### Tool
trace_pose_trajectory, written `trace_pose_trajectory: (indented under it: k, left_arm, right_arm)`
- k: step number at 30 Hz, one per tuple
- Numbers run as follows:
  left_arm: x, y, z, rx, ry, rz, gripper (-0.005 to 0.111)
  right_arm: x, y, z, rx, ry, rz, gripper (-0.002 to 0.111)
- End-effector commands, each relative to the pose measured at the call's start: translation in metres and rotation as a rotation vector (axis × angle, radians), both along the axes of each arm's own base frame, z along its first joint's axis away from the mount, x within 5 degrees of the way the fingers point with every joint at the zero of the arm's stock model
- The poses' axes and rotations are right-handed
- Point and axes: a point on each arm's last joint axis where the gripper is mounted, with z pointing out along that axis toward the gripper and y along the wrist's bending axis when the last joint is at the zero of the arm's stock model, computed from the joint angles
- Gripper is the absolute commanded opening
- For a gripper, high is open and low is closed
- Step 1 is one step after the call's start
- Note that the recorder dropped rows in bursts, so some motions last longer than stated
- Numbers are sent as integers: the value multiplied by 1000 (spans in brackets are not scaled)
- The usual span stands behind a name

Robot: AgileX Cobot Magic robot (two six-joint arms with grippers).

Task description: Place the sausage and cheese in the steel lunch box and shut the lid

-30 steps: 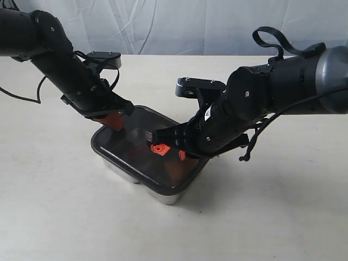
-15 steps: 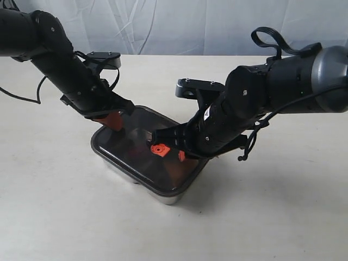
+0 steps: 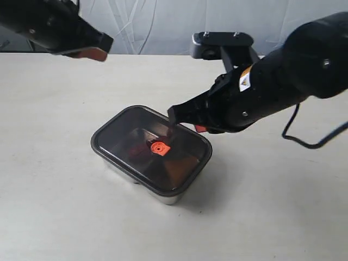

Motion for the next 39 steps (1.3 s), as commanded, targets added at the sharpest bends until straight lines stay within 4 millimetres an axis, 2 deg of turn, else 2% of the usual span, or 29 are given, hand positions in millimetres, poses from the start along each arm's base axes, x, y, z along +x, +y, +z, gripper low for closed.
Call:
trace_pose_trajectory:
  k: [1,4,7,12,14,19,29,34,39]
  left_arm:
    - [-51,10,19,-44,-110,28,0]
    - [-103,21,2,-125,-181,104,0]
    - [-150,31,-13,-156,-241,128,0]
    - [-180,36,-19,-168,-278,112,0]
    - [-185,37,-19,-156,-281,99,0]
    - [-186,38,-20,-126,-293,94,0]
    - [-186,38,-20,-123,-293,93,0]
    - [-186,38,-20,-123,-293,93,0]
    - [-186,38,-20,-124,-295,94,0]
  right_arm:
    - [-21,-19,18,-85,19,59,-1]
    - [-25,-16,21,-47,23,99,-1]
    - [-20,-11,26,26,-40,88,-1]
    - [-22,-14,15,57,-89,70,-1]
    - [-29,-20,7,68,-97,58,-1]
    - [-42,-26,-3,6,44,76,-1]
    - [-42,-26,-2,15,32,73,-1]
    - [-50,-35,20,62,-72,77,-1]
    - [-57,-63,51,42,-401,94,-1]
